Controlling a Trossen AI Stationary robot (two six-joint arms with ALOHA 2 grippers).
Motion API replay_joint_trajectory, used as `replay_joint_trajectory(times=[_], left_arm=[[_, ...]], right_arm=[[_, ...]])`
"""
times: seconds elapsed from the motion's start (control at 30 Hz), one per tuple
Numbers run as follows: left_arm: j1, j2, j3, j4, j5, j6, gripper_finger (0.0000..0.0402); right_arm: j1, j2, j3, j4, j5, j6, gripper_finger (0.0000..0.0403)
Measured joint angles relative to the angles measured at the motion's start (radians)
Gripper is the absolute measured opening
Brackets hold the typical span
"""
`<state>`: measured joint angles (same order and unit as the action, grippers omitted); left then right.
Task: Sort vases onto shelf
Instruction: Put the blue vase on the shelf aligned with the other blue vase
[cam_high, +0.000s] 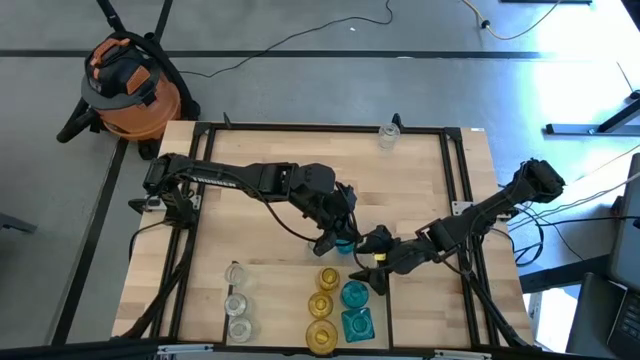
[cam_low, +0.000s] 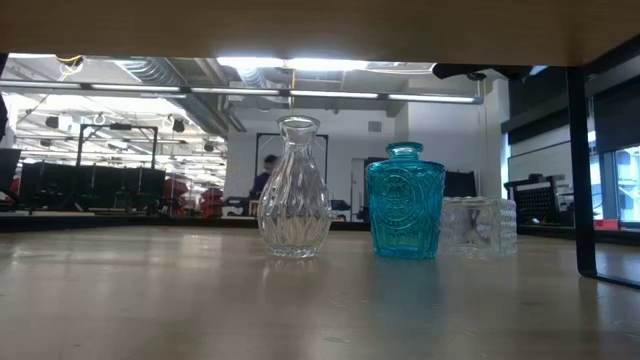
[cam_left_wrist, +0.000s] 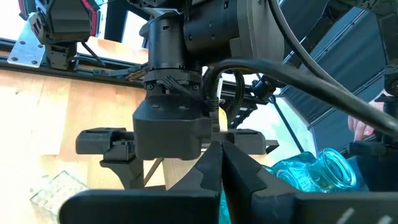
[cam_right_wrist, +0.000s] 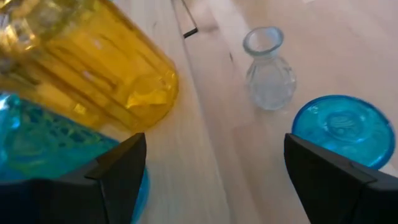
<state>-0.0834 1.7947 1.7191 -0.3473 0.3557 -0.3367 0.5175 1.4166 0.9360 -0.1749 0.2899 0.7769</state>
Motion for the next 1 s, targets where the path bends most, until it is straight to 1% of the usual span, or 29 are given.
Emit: replay_joint_trajectory(times=[0.17,0.37,0.53,0.7,1.0], left_arm=[[0.0,0.0,0.0,0.0,0.0,0.0,0.0001],[0.0,0.0,0.0,0.0,0.0,0.0,0.0001],[0.0,0.0,0.0,0.0,0.0,0.0,0.0001],[0.0,0.0,0.0,0.0,0.0,0.0,0.0001],[0.0,0.0,0.0,0.0,0.0,0.0,0.0001]], right_arm=[[0.0,0.0,0.0,0.0,-0.039,-0.03,0.0335],[0.0,0.0,0.0,0.019,-0.049,-0.057,0.0335],[0.0,0.0,0.0,0.07,-0.067,-0.099,0.0335],[0.0,0.0,0.0,0.071,-0.079,-0.105,0.0335],[0.0,0.0,0.0,0.069,-0.161,-0.134,0.0335]])
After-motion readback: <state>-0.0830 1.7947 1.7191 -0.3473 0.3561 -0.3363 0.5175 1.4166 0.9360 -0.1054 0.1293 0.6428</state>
